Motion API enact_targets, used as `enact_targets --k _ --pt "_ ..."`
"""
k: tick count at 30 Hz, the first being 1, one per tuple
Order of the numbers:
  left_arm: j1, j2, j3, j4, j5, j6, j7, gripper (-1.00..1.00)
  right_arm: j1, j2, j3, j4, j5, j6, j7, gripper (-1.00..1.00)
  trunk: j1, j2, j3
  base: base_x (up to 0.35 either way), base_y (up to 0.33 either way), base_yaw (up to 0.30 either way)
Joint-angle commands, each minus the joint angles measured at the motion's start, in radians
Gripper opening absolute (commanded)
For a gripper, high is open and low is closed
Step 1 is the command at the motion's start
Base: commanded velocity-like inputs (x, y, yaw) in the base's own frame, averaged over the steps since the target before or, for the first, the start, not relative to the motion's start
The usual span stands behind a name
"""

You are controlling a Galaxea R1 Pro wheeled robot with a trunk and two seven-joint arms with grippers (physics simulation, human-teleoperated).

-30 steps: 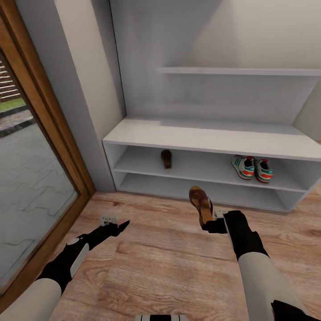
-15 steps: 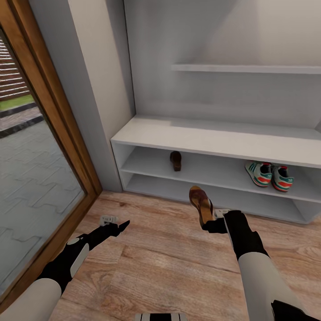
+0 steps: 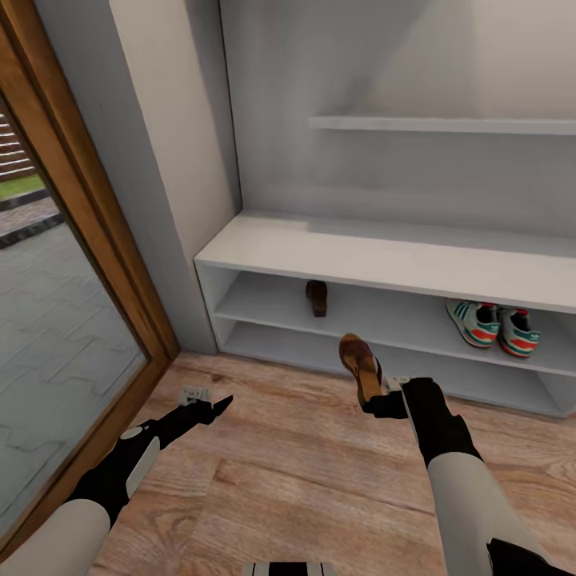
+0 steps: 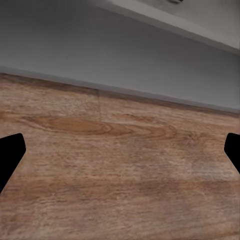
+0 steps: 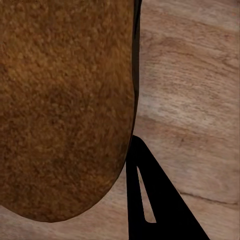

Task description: Pick up the two gym shoes and the two sandals from the corridor floor and place them onto the hallstand (shoe rack) in the corridor, making sure they are on the rack and not on the floor. Arrange them so the two gym shoes are next to each other and the two sandals are next to each other.

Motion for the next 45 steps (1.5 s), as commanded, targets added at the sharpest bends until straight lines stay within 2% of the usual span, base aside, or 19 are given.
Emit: enact_targets --k 1,12,30,39,45 --pt "-0.001 0.001 -0.004 0.000 0.010 0.004 0.000 1.00 -0.001 0.001 -0.005 -0.001 0.010 0.002 0.009 -1.00 0.000 0.000 -0.001 0.040 0.000 0.000" --pt "0.000 0.000 -0.004 0.000 0.010 0.004 0.000 1.00 -0.001 0.001 -0.005 -0.002 0.010 -0.002 0.008 -1.00 0.000 0.000 -0.001 0.163 0.000 0.000" --pt "-0.001 0.000 -0.004 0.019 0.010 0.004 -0.001 1.00 -0.001 0.000 -0.009 -0.006 0.009 -0.005 0.008 -1.00 0.000 0.000 -0.001 0.022 0.000 0.000" --pt "-0.001 0.000 -0.005 0.021 0.009 0.004 0.000 1.00 -0.001 0.000 -0.008 -0.001 0.008 -0.007 0.008 -1.00 0.000 0.000 -0.001 0.275 0.000 0.000" --pt "-0.001 0.000 -0.006 0.022 0.008 0.004 -0.002 1.00 -0.001 0.000 -0.009 0.001 0.008 -0.007 0.008 -1.00 0.000 0.000 -0.001 0.085 0.000 0.000"
